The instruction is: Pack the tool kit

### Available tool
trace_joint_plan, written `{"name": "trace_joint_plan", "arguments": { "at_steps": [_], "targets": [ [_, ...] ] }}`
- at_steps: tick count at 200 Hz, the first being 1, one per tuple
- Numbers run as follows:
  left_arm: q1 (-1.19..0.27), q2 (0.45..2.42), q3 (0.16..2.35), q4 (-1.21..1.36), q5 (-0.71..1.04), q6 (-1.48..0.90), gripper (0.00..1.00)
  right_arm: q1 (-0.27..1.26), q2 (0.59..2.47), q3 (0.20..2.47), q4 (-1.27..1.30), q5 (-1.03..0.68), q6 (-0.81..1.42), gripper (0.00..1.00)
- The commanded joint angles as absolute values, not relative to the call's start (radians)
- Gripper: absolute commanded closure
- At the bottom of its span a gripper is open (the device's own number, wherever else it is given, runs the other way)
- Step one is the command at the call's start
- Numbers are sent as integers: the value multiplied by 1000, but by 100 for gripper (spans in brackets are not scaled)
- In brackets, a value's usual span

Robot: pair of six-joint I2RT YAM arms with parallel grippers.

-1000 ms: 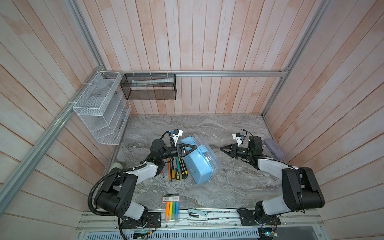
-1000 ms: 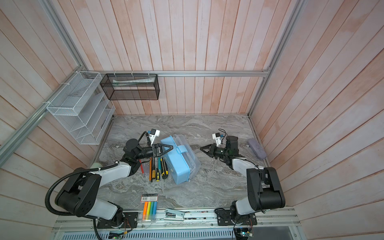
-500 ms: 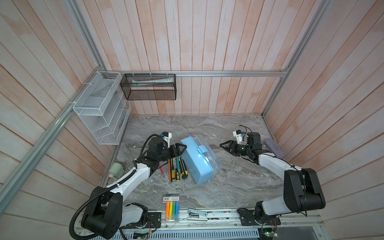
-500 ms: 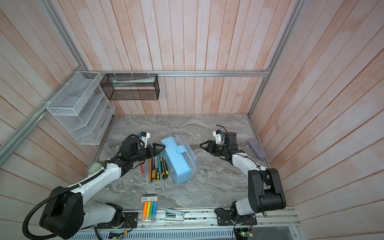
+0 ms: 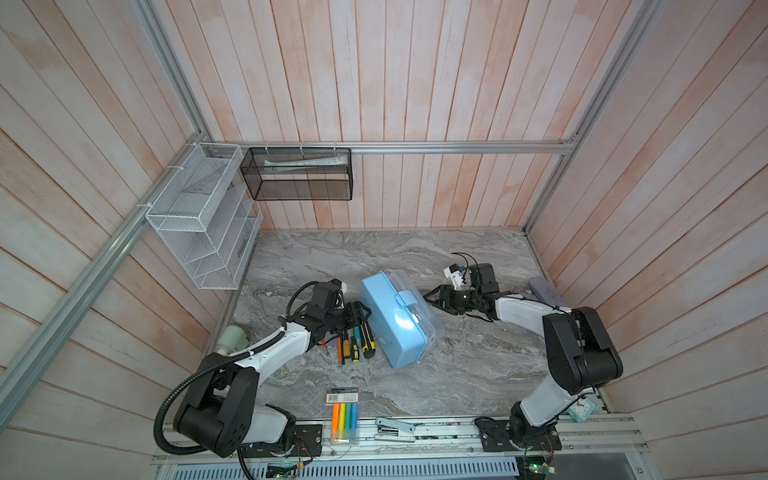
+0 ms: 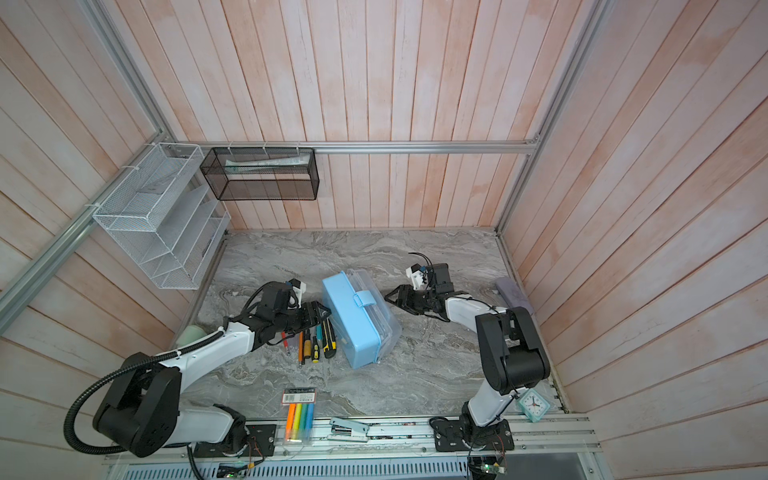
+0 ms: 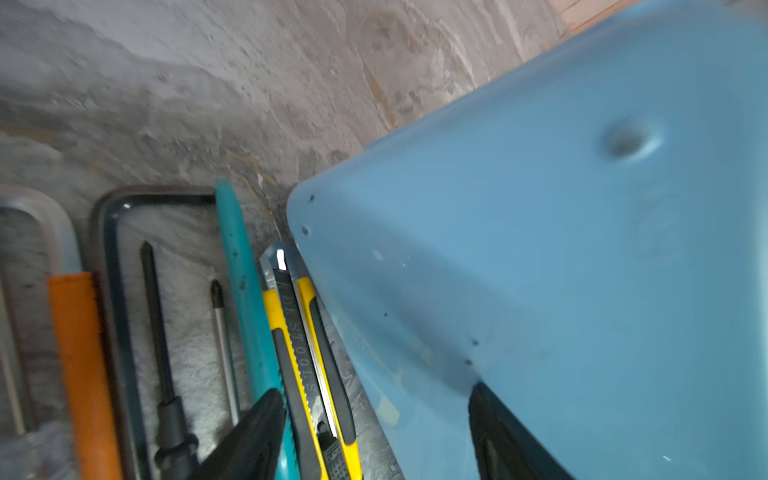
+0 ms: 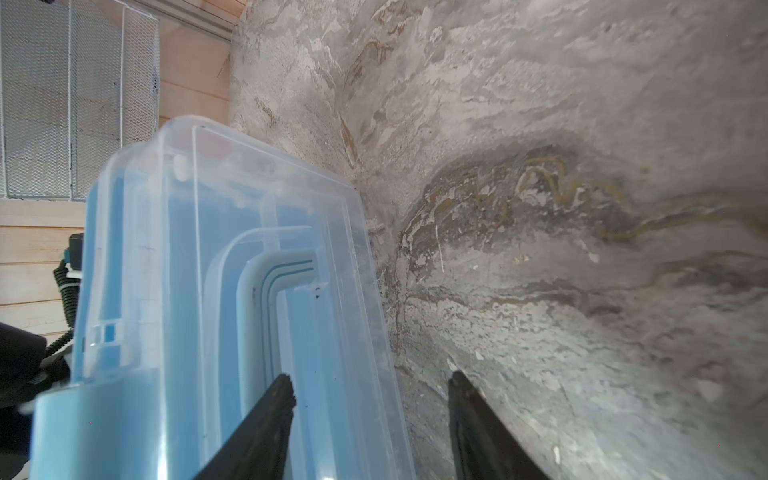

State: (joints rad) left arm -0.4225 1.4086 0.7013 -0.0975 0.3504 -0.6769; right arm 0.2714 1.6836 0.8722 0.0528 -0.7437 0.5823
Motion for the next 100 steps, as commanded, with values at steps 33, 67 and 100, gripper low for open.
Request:
{"name": "trace_joint_plan", "arguments": {
  "at_steps": [33,67,100],
  "targets": [
    [-501,1453,756,-27,373,-694,28,323,1687,868,107,-811,587,44],
    [-534,1479,794,-23,377,-691,28,325,1624,845,142,-838,616,44],
    [-583,1528,862,-6,395,-691,28,348,1519,860,74,-799,606,45]
  ]
}}
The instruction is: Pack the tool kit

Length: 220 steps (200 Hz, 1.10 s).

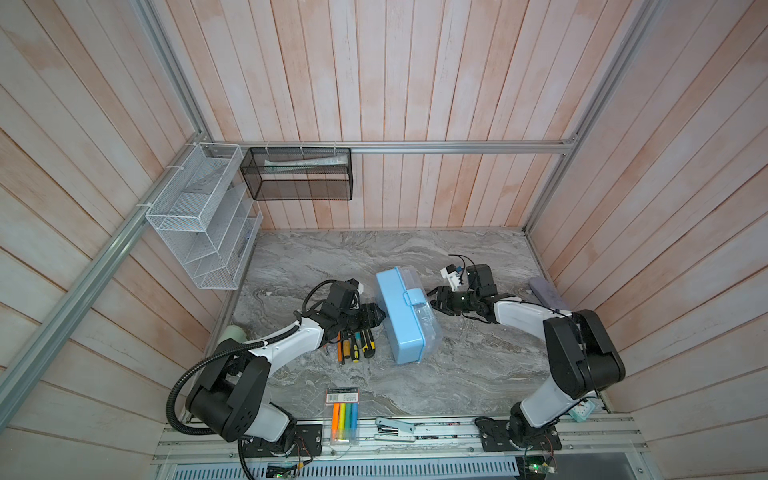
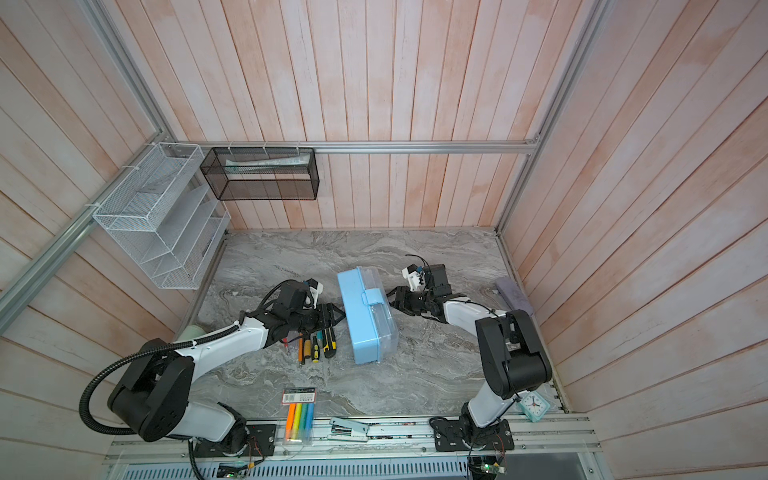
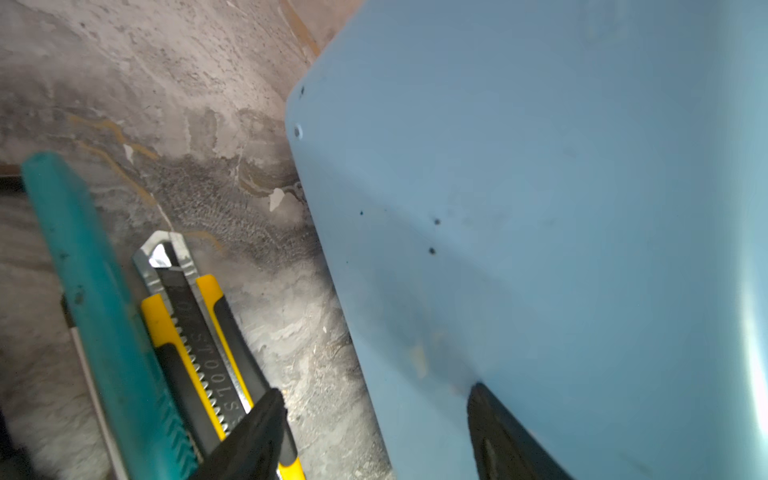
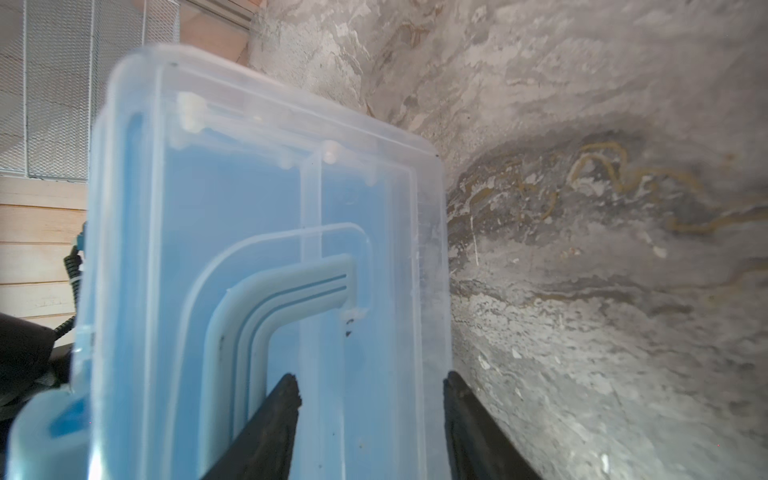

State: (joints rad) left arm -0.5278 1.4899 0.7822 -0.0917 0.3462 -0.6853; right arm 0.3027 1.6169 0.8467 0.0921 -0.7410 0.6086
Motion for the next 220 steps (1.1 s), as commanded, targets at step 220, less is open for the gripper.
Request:
{"name": "trace_joint_plan", "arguments": {
  "at_steps": [220],
  "targets": [
    [-560,1542,892,8,365,-695,22,304,1287,1006,-330,-331,479,42]
  ]
}}
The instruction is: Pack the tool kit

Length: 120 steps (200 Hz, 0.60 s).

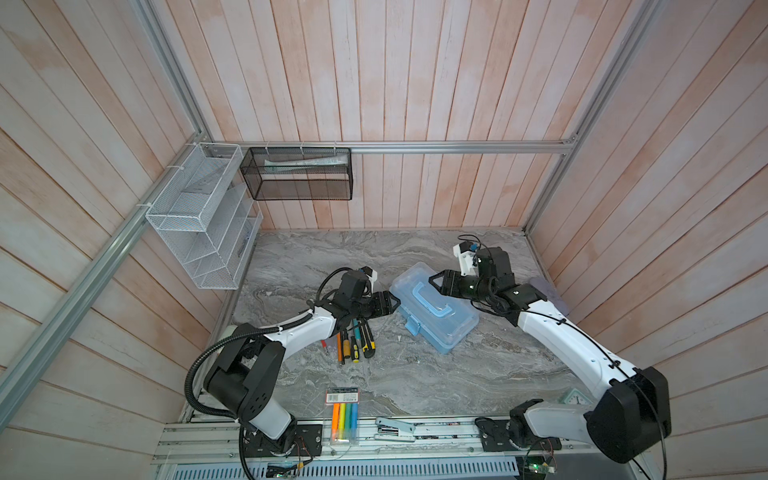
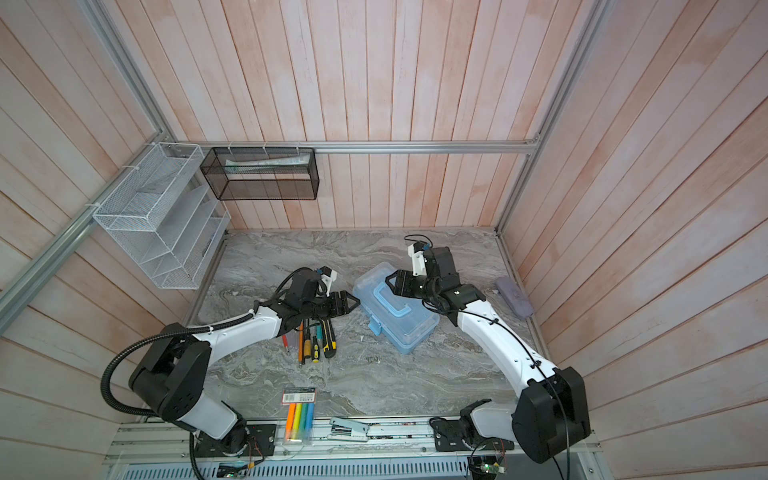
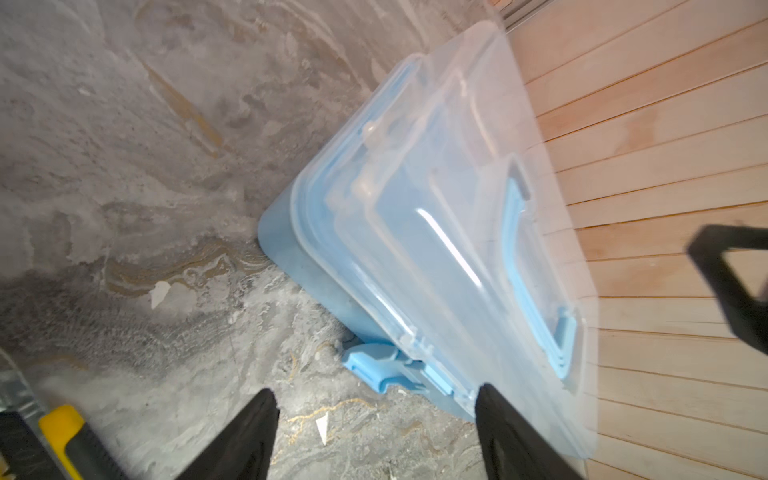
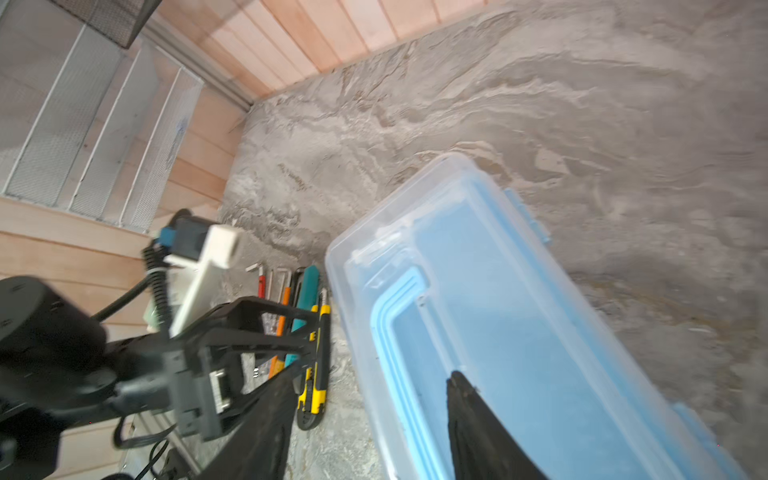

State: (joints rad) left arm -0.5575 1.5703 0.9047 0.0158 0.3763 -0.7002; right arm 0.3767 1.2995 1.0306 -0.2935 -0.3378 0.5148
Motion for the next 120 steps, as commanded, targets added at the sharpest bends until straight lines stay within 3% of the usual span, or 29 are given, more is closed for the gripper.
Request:
{"name": "trace_joint_plan", "arguments": {
  "at_steps": [1,42,81,120],
  "targets": [
    [-560,1542,893,7,366,-695,22,300,1286,1005,-329,-331,479,42],
    [-560,1595,942,-20,355,-671,25,210,1248,911,-303,-270,495,43],
    [-557,1648,984,0,374,-669,26,104,1231,783,-168,-456,545,43],
    [-551,1728,1052,1,410,-663,28,100,1196,709,-108,-563,570,43]
  ]
}}
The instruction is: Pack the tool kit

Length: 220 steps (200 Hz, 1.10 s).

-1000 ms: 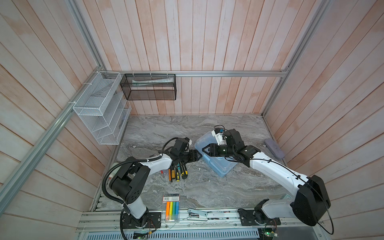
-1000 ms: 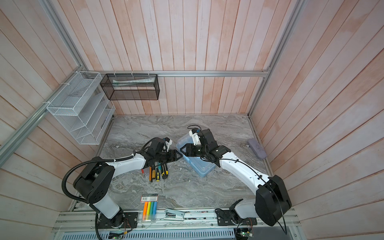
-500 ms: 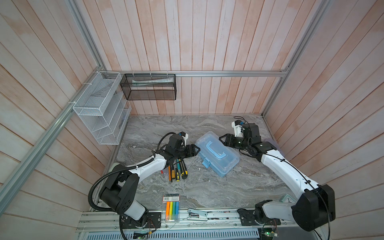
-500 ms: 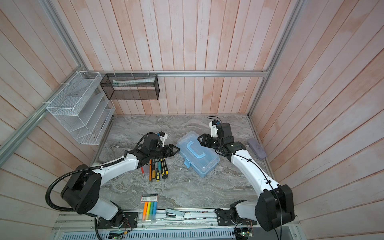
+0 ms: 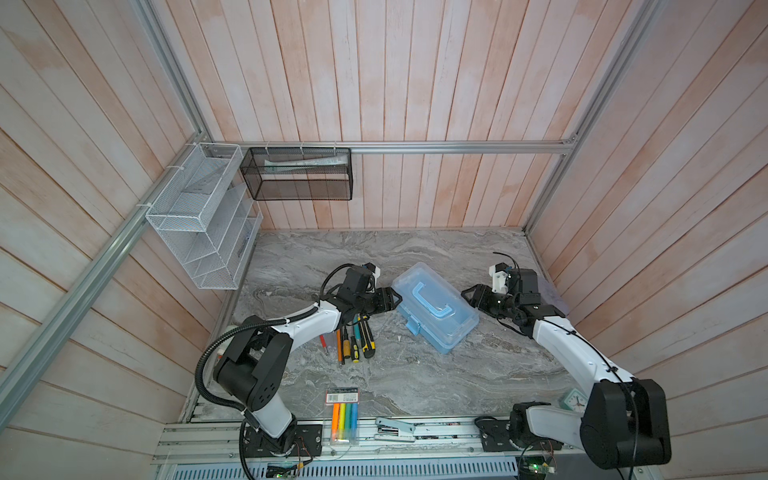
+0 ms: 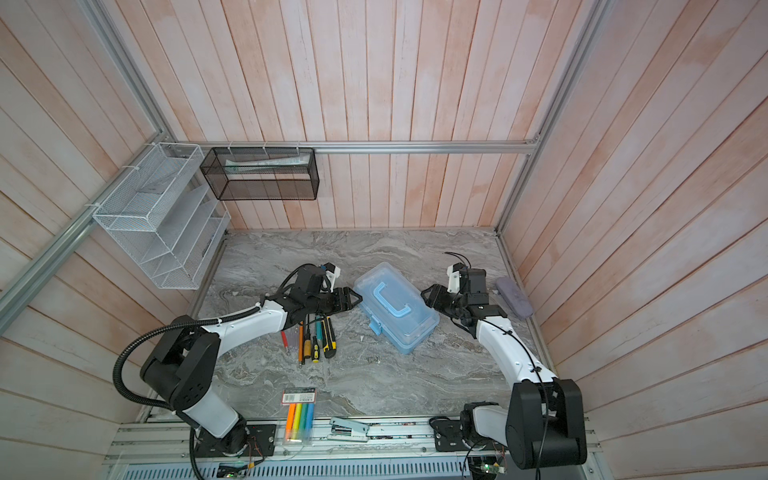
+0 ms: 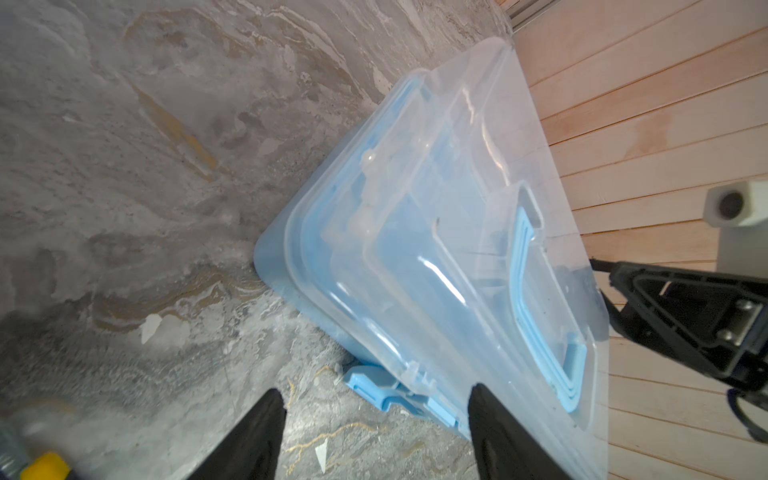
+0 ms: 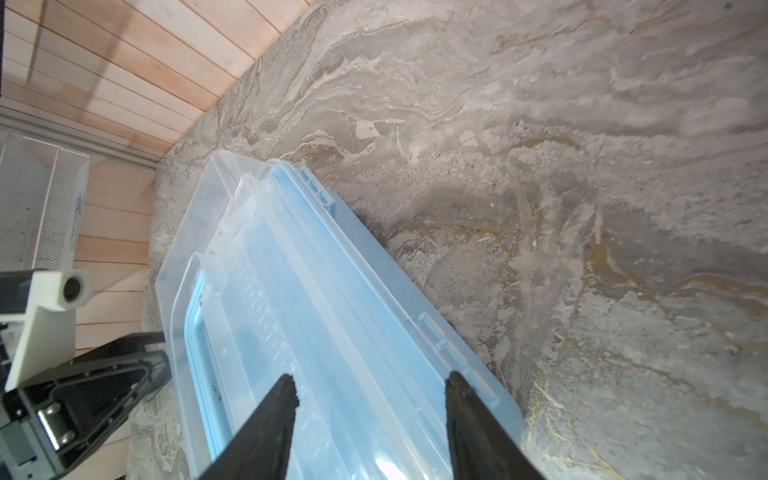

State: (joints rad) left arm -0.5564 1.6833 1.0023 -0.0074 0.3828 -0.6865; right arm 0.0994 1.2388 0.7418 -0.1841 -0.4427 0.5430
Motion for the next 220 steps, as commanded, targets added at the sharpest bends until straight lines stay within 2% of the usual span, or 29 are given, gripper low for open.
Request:
{"name": "trace_joint_plan", "arguments": {
  "at_steps": [1,33,84,131,177,220],
  "targets": [
    [-551,1729,1054,1,411,-663,28,100,1195,706,-107,-566,570,43],
    [-545,1781,1104,6,433,-665,28,108,1114,624,-42,-668,640,45],
    [-534,1810,1141,0,442,-660,28,126,987,643,-112,-674,663,45],
    [-524,1751,1129,-35,425,-637,24,153,1106,822,-255,-588,528,46],
    [-523,1697,1097,-37,415,-634,23,268,1258,994,-330,-493,447,46],
    [-523,1694,1094,-41,410,-637,23,328,1365,1022,-307,-460,421,47]
  ]
}}
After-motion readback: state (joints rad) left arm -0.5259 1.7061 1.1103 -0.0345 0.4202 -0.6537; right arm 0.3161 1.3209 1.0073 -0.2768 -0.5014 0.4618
